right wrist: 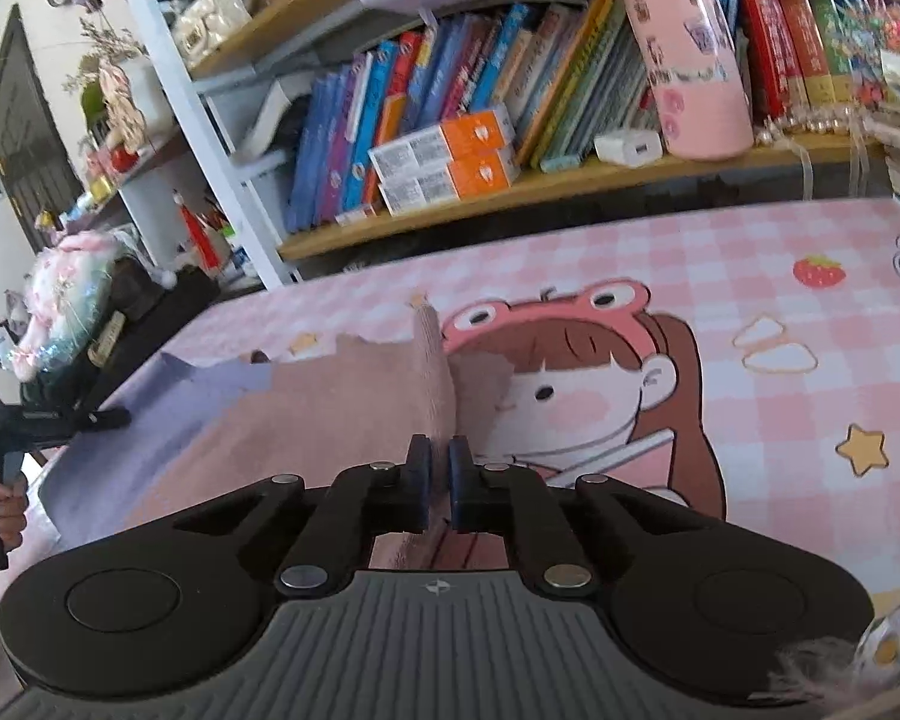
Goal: Fold clothes
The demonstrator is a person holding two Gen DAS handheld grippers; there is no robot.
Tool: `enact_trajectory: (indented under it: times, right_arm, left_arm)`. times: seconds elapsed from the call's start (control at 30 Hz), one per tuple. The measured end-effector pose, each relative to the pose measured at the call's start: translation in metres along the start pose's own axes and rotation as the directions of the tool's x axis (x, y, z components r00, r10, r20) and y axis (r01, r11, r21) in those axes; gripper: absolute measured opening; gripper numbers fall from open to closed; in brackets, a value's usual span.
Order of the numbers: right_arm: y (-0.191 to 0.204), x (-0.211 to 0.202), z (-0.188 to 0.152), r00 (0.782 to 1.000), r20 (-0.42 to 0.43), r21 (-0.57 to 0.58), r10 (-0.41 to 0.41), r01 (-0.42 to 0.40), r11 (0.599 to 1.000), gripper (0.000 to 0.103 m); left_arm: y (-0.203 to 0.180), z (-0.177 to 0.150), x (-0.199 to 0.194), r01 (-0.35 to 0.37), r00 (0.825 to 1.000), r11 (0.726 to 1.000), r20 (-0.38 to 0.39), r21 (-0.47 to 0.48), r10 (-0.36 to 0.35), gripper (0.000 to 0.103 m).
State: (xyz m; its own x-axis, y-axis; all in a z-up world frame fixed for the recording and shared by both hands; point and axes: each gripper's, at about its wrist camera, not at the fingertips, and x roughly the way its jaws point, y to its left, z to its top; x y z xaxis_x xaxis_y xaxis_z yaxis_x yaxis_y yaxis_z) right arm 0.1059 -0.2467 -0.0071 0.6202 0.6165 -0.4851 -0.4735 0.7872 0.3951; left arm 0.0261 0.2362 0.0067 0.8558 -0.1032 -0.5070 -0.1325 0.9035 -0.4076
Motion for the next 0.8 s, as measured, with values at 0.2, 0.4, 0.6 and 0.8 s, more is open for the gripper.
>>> enact_trajectory:
  times: [0.2, 0.4, 0.6, 0.8]
  right_arm:
    - [0.001, -0.002, 0.0, 1.0, -0.009, 0.004, 0.009, -0.009, 1.0, 0.029]
    - [0.003, 0.003, -0.002, 0.999, -0.036, -0.01, 0.011, -0.012, 1.0, 0.029]
    - [0.002, 0.007, -0.005, 0.998, -0.056, -0.005, 0.02, -0.02, 1.0, 0.027]
    - [0.005, 0.009, -0.007, 0.997, -0.07, -0.015, 0.042, -0.043, 0.999, 0.019]
  left_arm:
    - [0.008, 0.001, -0.044, -0.019, 0.994, 0.998, 0.104, -0.057, 0.025, 0.03]
    - [0.007, -0.013, -0.071, -0.037, 0.993, 0.997, 0.106, -0.063, 0.043, 0.054]
    - [0.009, -0.03, -0.057, -0.083, 0.996, 0.991, 0.033, -0.102, 0.087, 0.051]
    - [0.005, -0.037, -0.033, -0.093, 0.996, 0.993, -0.025, -0.066, 0.091, 0.027]
